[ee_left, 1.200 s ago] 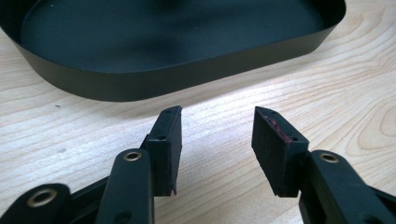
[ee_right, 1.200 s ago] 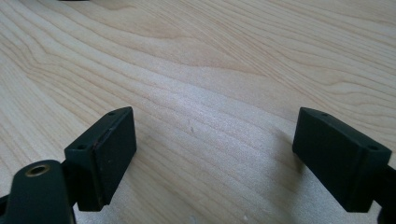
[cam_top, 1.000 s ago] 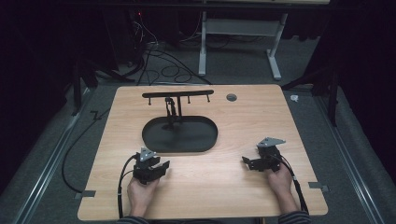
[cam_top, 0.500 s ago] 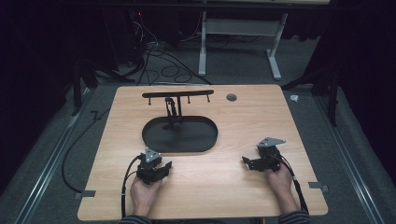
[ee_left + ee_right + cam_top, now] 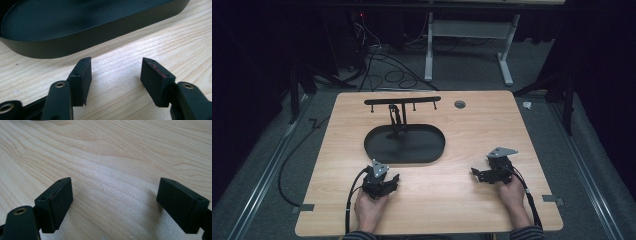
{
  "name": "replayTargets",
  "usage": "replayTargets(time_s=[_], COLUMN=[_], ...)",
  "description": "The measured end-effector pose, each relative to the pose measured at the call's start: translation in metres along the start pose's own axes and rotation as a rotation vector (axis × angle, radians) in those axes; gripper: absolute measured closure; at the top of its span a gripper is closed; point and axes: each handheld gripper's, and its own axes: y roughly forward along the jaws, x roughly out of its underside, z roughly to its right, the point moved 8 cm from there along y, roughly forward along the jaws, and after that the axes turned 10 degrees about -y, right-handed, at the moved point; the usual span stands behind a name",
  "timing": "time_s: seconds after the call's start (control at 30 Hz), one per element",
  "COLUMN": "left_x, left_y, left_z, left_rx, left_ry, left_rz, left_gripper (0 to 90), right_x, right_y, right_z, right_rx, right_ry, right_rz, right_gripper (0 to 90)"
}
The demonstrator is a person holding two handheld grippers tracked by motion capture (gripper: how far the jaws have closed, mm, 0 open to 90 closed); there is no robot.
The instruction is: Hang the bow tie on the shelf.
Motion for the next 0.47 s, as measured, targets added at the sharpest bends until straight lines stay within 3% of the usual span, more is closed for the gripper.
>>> replayTargets(time_s=[0.47], left_x=[0.0002], left_y=[0.0005], left_z=[0.0013], left_rx=[-0.008], left_ry=[-0.008], left_rz=[0.003], left_gripper=[39.0], right_x=[0.0], right_y=[0.0], right_z=[0.0], right_rx=[0.0], right_ry=[0.0], right_rz=[0.0], right_gripper=[14.3])
